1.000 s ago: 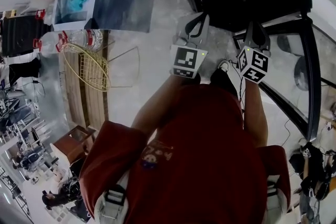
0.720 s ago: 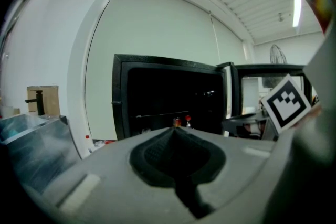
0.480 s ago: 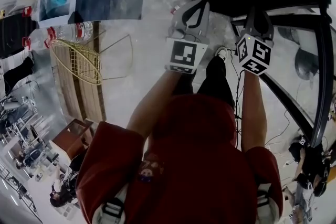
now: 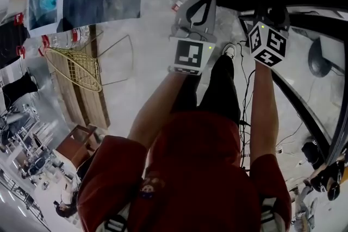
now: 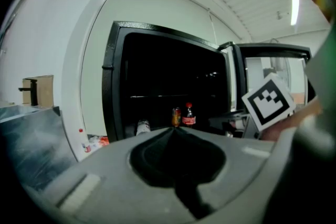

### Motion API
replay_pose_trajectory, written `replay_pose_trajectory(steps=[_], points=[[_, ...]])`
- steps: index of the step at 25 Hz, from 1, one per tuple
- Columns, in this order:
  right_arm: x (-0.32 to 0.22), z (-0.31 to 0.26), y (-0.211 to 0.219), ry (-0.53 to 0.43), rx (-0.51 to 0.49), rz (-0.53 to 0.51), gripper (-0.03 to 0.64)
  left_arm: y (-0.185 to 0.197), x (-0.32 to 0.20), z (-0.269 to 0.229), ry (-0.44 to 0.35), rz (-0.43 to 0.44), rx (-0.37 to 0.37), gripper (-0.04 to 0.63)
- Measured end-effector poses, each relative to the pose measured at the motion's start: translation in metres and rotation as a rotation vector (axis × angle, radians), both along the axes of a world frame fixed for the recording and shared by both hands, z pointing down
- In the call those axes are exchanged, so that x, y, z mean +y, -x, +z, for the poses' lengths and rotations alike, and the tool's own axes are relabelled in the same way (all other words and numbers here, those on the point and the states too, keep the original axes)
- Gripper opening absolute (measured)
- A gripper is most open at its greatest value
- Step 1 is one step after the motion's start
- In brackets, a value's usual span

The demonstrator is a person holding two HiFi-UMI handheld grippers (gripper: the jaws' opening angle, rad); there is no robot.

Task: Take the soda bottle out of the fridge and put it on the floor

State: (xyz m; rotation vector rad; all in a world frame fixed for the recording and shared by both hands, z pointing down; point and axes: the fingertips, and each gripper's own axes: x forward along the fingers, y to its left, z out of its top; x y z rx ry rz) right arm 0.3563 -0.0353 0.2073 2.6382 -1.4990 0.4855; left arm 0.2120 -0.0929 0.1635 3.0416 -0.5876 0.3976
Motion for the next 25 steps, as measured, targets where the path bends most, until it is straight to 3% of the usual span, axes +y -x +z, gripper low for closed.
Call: replay_pose_trajectory(steps=[14,18,25], points=[[-0.058,0.032,-0.057,-0.014,-0.024,0.089,0.293,-0.020,-0.004,0.031,0.020,0.030,-0.038,0.000],[-0.073,0.046,-0.073,0.026,-0.060,0.117,0.296,-0.018,-0.010,0.039,0.027,0.016,-0.045,0.000],[-0.087,0.051,-0.099,0.045,-0.023,0.158,0.313,-0.013,-0.016,0.048,0.032,0.006,-0.062,0.000]])
